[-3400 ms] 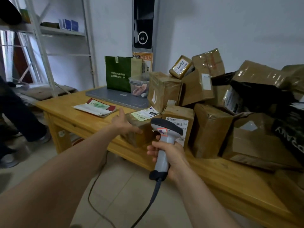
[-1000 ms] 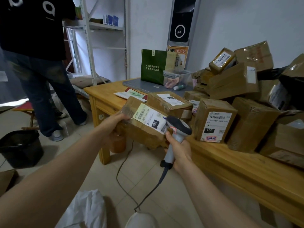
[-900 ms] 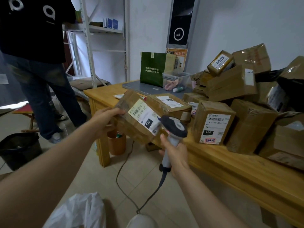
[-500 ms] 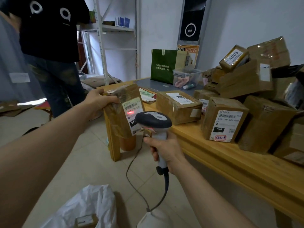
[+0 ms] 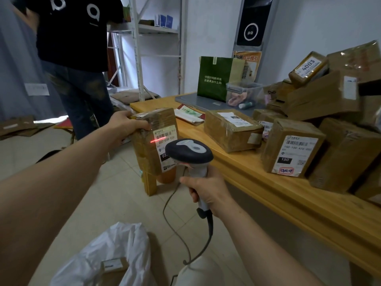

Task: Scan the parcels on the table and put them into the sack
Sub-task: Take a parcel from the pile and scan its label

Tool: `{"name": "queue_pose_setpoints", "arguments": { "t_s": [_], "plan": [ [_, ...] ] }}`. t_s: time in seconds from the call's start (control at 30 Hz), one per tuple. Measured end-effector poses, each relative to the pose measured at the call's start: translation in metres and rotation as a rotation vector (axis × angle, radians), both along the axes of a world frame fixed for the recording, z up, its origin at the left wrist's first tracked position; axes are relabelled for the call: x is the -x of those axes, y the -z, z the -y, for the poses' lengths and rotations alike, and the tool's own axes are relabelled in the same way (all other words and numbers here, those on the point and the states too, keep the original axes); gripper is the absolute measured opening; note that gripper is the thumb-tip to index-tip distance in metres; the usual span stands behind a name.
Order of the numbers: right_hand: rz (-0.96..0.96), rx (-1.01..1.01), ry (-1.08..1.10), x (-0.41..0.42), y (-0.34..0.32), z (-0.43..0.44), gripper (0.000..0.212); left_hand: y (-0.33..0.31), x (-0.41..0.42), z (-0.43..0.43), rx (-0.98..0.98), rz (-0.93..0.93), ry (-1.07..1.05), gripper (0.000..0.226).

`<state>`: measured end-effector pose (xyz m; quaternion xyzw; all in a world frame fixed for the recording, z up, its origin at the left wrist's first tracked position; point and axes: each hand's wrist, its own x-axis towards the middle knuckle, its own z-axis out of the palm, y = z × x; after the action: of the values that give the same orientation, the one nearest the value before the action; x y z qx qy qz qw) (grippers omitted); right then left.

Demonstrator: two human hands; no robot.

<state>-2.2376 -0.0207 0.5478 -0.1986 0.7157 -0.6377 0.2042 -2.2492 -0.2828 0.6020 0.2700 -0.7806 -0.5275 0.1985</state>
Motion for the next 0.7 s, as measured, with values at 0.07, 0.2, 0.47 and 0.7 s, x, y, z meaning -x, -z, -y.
{"name": "queue_pose_setpoints", "arguments": {
  "t_s": [0.07,0.2,0.47,0.7],
  "plan": [
    [0.000,-0.008,0.002,0.000,0.002,0.002,0.016,0.002,-0.001,0.002,0.001,0.013,0.002,0.060],
    [0.012,-0.014,-0.004,0.002,0.004,0.007,0.013,0.008,-0.002,0.007,0.002,0.015,-0.006,0.060],
    [0.110,0.027,-0.074,0.002,0.017,0.028,0.014,0.036,-0.016,0.025,-0.048,0.039,-0.103,0.075],
    [0.455,-0.052,-0.039,-0.007,0.078,0.077,0.018,0.144,-0.067,0.055,-0.103,0.263,-0.360,0.067]
  ]
}}
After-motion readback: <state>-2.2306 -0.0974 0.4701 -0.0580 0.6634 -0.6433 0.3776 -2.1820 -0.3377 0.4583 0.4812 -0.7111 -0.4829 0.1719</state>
